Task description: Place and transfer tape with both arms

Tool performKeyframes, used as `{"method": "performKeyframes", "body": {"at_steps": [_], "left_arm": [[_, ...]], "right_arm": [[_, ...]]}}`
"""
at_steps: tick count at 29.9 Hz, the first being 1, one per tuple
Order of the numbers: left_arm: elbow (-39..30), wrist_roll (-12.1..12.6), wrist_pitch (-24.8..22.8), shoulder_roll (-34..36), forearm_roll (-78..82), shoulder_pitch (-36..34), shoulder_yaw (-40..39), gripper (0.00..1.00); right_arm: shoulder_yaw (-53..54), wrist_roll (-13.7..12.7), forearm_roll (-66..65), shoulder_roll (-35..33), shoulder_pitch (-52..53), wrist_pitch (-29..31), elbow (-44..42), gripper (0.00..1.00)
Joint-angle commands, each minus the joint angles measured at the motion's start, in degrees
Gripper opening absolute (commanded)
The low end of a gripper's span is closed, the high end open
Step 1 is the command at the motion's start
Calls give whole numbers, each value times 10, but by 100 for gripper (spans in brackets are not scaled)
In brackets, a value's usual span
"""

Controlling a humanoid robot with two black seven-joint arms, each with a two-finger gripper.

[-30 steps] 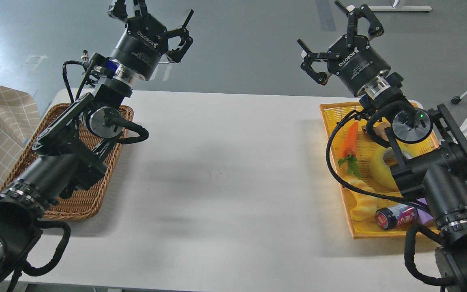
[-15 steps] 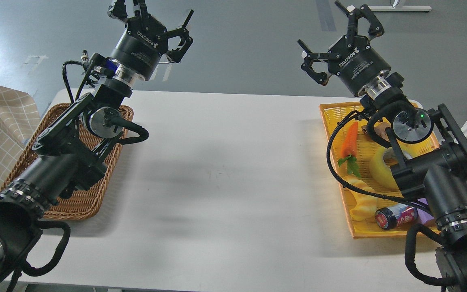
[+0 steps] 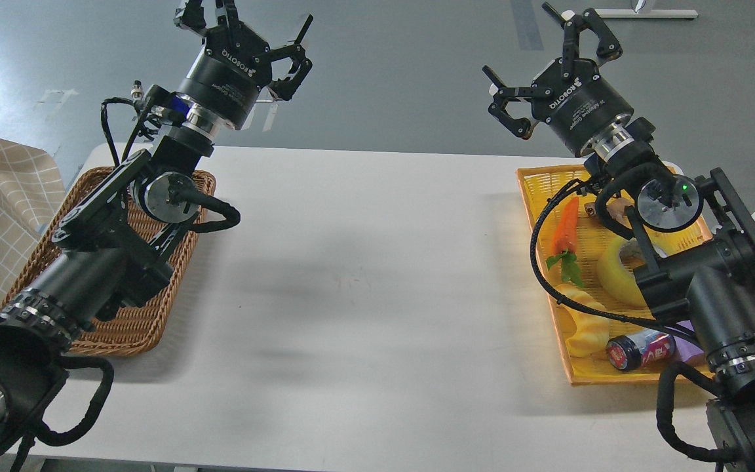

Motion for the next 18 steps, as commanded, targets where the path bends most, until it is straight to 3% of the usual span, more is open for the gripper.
{"method": "performKeyframes", "body": {"at_steps": [1,8,18], "left_arm": [[0,0,0,1,0,1,0,98],[0,0,0,0,0,1,0,98],[-2,0,0,3,1,0,0,98]], "right_arm": [[-5,-2,-19,-14,1,0,0,100],[-120,-2,-102,-76,19,0,1,100],[-446,-2,-153,-187,134,0,1,100]]}}
